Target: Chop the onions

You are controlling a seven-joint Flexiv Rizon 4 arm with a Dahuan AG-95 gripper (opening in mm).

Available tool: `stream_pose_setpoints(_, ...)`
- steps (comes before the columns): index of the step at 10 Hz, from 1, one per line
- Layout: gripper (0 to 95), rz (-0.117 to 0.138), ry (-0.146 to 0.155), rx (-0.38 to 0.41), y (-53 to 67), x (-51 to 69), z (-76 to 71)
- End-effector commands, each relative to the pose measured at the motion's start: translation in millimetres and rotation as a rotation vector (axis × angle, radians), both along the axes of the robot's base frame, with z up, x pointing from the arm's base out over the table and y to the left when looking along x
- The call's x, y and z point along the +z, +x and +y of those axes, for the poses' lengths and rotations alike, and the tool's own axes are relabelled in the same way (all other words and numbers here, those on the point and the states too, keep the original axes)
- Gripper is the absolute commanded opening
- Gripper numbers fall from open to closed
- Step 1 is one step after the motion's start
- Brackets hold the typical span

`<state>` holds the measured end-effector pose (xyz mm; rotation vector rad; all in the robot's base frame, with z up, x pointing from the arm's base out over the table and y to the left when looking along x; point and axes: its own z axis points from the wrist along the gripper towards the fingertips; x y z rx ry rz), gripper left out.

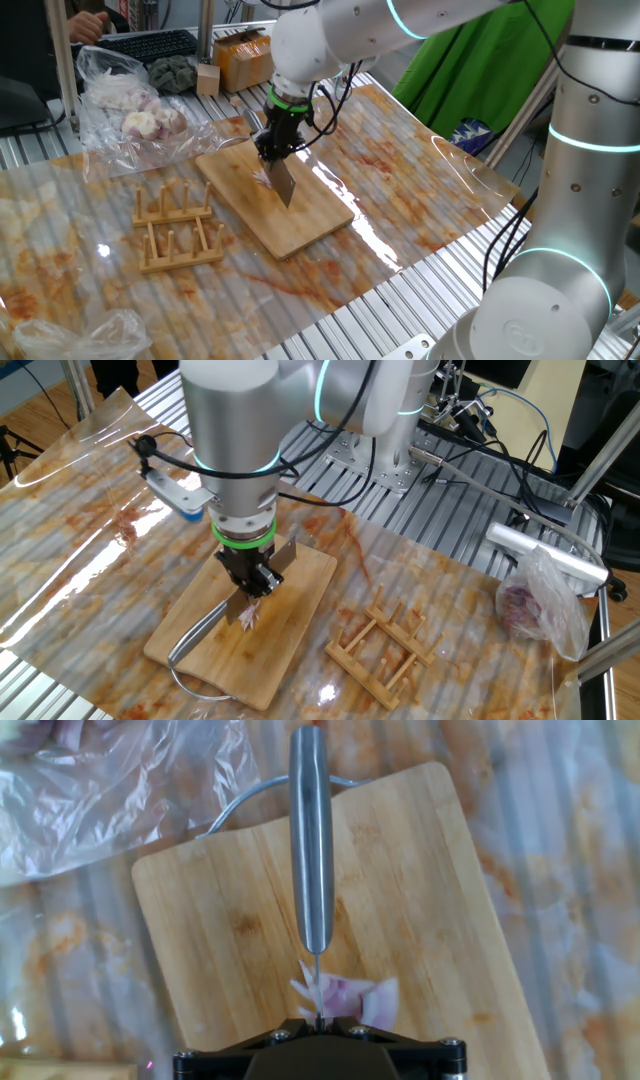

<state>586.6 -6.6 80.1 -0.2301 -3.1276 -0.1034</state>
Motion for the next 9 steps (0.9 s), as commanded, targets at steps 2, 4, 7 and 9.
stream_pose_setpoints(2, 0.0, -0.011, -0.013, 0.025, -3.1, 7.2, -7.1)
stream_pose_setpoints(4, 0.0, -0.013, -0.015, 0.040, -2.8, 4.3, -11.8)
stream_pose_setpoints(7, 0.0, -0.015, -0.012, 0.039, -2.2, -1.6, -11.8)
stream_pose_setpoints(9, 0.0, -0.027, -0.008, 0.043, -0.7, -16.6, -9.9)
